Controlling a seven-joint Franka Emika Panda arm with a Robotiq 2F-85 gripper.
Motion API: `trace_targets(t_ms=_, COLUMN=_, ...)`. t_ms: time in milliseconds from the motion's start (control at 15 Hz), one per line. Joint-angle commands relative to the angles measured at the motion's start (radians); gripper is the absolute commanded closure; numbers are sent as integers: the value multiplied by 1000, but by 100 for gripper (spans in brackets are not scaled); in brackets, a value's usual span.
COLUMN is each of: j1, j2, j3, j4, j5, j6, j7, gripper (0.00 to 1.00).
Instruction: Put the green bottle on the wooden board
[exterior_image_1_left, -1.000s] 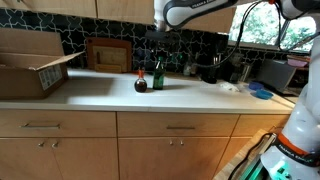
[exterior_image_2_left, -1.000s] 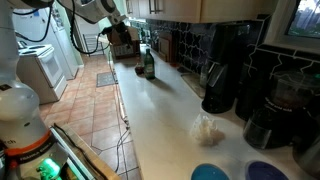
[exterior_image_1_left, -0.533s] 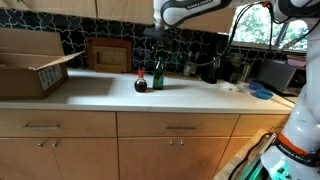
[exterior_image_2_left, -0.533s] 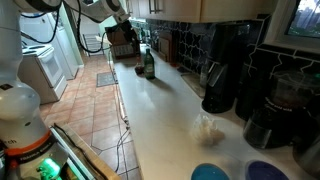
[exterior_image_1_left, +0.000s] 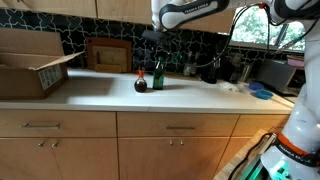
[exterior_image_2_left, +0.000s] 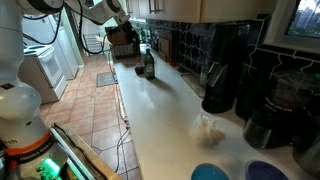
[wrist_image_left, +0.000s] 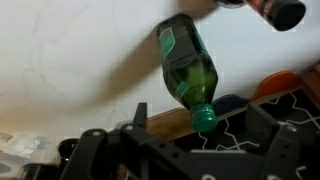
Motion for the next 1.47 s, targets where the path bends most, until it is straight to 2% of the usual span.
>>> trace_targets(t_ms=0, j1=52, j2=97, j3=-45, j4=79, j5=-77, j6=-11, j7=107, gripper=0)
trace_targets(t_ms=667, j1=120, j2=303, j3=-135, j4=326, j5=-187, j6=-103, j7=287, gripper=0)
trace_targets(t_ms=1133, j1=147, j2=401, j3=-174, j4=474, j5=-262, j6=-247, j7=287, gripper=0)
trace_targets(t_ms=1400, j1=157, j2=443, j3=-183, j4=543, j5=-259, j6=-348, j7=266, gripper=0)
